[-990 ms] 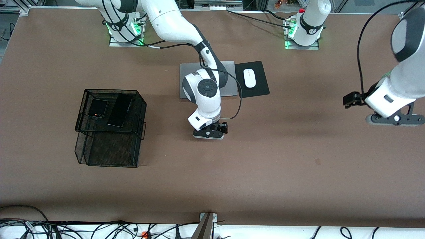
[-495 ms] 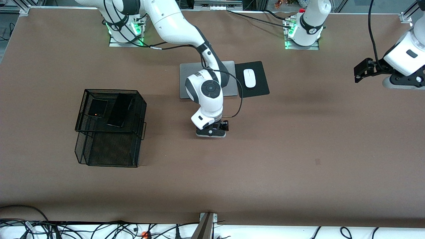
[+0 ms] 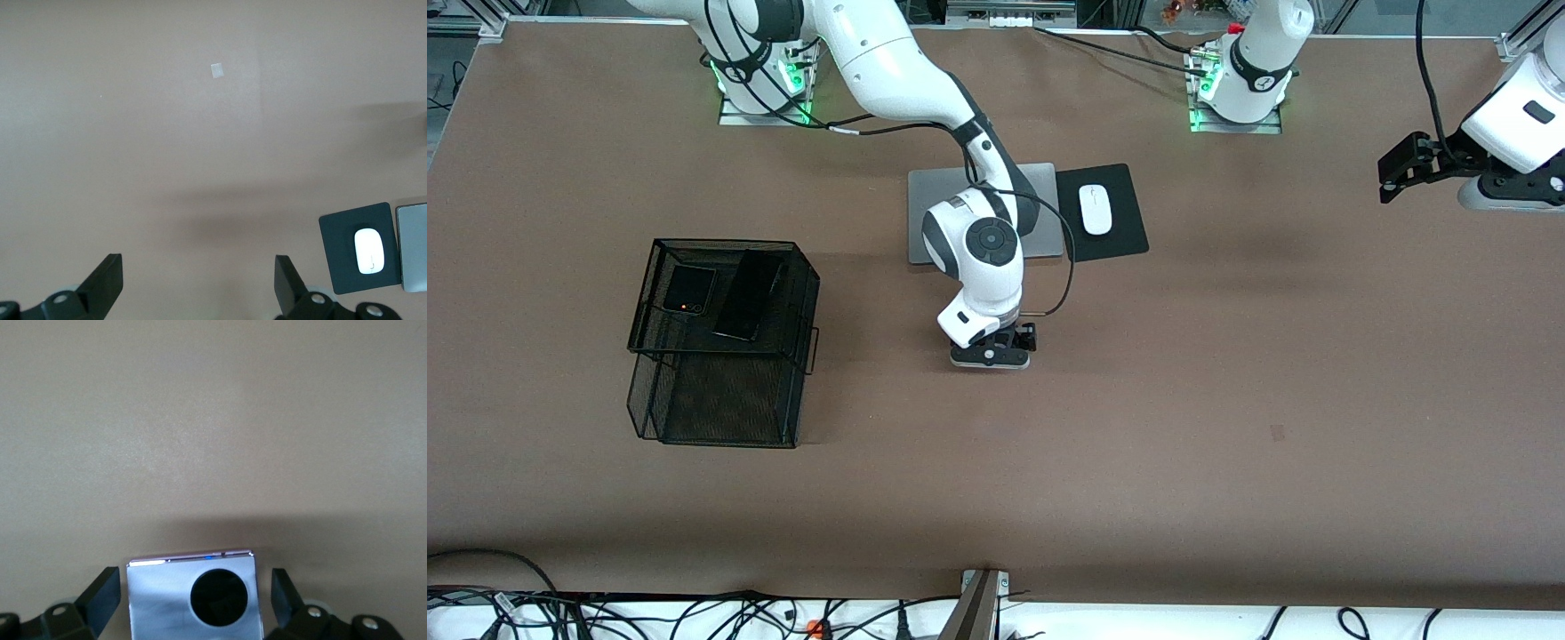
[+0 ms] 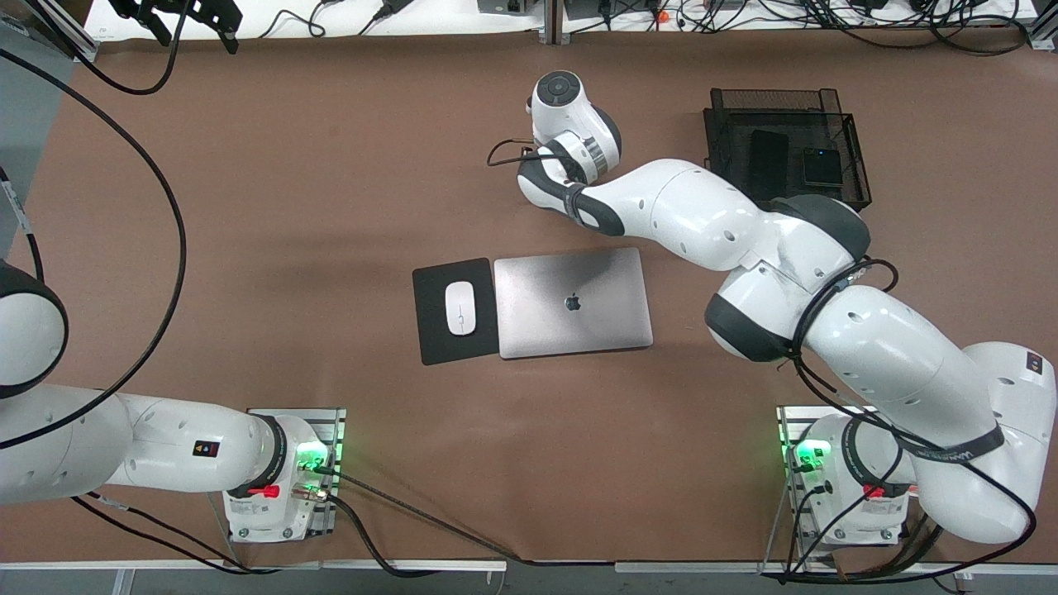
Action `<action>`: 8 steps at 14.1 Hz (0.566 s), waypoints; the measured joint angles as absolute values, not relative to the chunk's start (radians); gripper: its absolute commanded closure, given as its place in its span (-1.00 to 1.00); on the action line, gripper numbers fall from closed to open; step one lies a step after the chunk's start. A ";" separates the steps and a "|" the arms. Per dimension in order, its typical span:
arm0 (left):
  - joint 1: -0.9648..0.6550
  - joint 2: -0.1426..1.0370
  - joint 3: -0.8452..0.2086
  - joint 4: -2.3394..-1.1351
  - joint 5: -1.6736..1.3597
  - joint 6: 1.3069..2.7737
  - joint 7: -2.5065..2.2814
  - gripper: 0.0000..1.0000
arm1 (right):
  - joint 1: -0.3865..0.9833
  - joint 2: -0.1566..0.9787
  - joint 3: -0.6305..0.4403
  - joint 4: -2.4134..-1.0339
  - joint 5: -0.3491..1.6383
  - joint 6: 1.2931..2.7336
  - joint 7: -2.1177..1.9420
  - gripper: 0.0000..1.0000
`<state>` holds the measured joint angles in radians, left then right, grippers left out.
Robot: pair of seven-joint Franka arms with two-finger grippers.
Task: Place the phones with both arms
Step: 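Grasp the white flip phone with the right gripper and lift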
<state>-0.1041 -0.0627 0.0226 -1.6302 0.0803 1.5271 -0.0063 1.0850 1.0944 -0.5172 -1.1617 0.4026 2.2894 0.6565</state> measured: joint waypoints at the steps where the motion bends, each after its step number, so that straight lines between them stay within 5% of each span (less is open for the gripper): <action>1: -0.104 -0.063 0.023 -1.630 0.080 1.527 -0.006 -1.00 | 1.085 1.094 -0.511 -1.162 0.402 2.289 0.656 -1.00; 6: -0.104 -0.063 0.021 -1.629 0.080 1.523 -0.006 -1.00 | 1.086 1.095 -0.495 -1.173 0.396 2.289 0.654 -0.99; 7: -0.104 -0.063 0.021 -1.628 0.080 1.517 -0.006 -1.00 | 1.086 1.095 -0.494 -1.174 0.396 2.288 0.653 -0.89; 8: -0.104 -0.063 0.020 -1.627 0.080 1.514 -0.006 -1.00 | 1.086 1.095 -0.494 -1.176 0.396 2.287 0.652 -0.44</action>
<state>-0.1041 -0.0635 0.0205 -1.6268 0.0802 1.5137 -0.0063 1.0861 1.0946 -0.4936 -1.1761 0.3955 2.2874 0.6519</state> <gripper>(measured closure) 0.000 0.000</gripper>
